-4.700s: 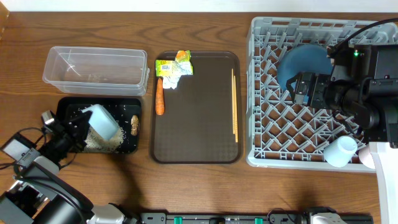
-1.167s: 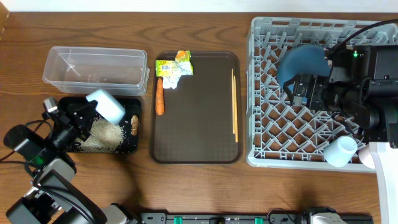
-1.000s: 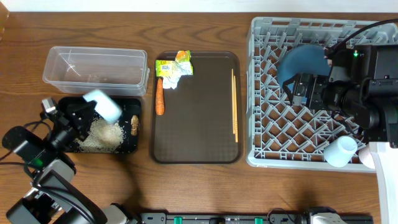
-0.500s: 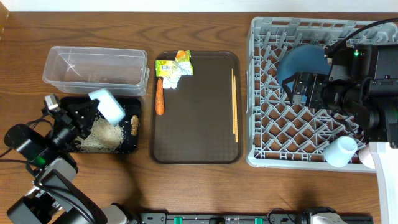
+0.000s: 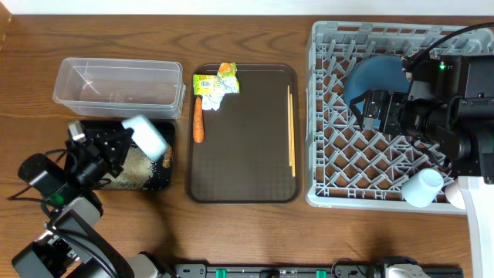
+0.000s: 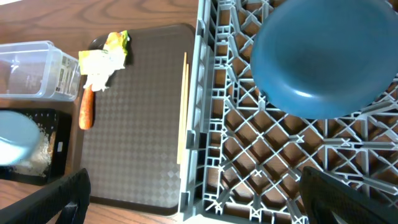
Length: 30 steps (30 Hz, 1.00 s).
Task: Sort waste into correct bins and load items into the dishwasher rack
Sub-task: 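Tip the rice bowl with left gripper to pour rice onto the black tray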
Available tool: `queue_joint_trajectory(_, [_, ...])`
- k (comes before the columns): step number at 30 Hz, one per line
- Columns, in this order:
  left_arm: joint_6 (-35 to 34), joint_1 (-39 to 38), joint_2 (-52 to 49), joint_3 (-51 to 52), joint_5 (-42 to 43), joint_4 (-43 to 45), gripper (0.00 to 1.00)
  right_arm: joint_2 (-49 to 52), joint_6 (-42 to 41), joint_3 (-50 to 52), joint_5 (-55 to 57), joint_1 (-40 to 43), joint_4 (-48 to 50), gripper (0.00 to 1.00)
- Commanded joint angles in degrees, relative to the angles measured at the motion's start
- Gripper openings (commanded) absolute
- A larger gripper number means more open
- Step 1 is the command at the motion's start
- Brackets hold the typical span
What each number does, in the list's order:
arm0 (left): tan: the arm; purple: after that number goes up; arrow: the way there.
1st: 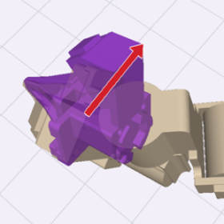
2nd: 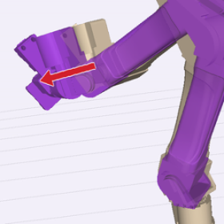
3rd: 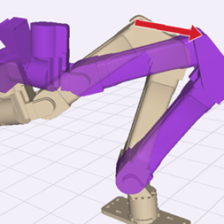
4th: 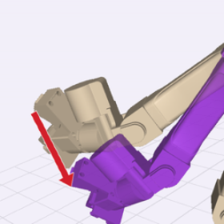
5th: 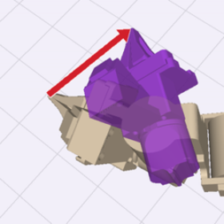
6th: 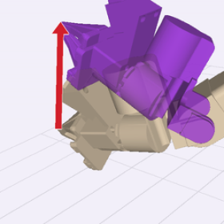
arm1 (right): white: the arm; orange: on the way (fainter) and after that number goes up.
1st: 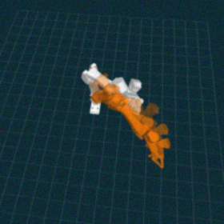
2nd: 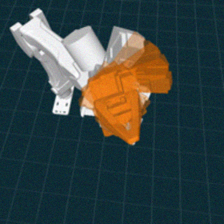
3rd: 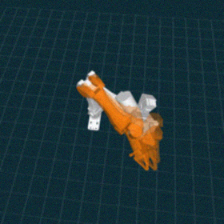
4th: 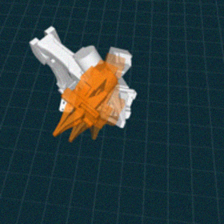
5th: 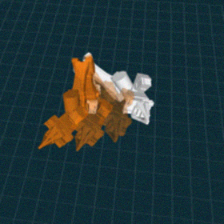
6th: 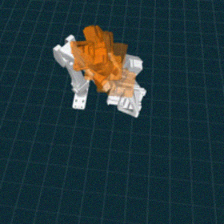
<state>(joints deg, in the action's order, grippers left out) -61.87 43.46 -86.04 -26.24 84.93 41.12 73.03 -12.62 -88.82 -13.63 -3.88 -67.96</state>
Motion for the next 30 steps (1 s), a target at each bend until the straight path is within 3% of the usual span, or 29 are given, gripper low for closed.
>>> queue_joint_trajectory(1, [6.47, 0.81, 0.48, 0.31, -0.94, -1.31, 0.06, -0.57, -0.42, 0.00, -0.79, 0.26, -0.07, 0.99])
queue_joint_trajectory(3, [3.23, 0.81, 0.57, 0.31, -0.50, -2.10, 0.06, -0.57, -0.42, 0.00, -0.79, 0.26, -0.48, 0.99])
queue_joint_trajectory(5, [6.91, 0.92, 0.55, 0.31, 1.60, 0.72, 0.06, -0.59, 0.02, 0.00, -0.76, 0.26, -0.94, 0.99])
queue_joint_trajectory(13, [5.20, 0.85, 1.62, 0.31, -0.66, 2.14, 0.06, -0.61, 0.00, 0.00, -0.79, 0.26, -0.96, 0.99])
queue_joint_trajectory(20, [1.51, 0.83, 10.21, 0.31, -11.54, 5.07, 0.06, -0.61, -0.02, 0.00, -0.79, 0.26, -0.02, 0.99])
queue_joint_trajectory(30, [3.58, -1.90, 18.69, 0.31, -10.10, 2.97, 0.06, -0.61, -0.66, 0.00, -1.88, 0.26, 0.42, 0.99])
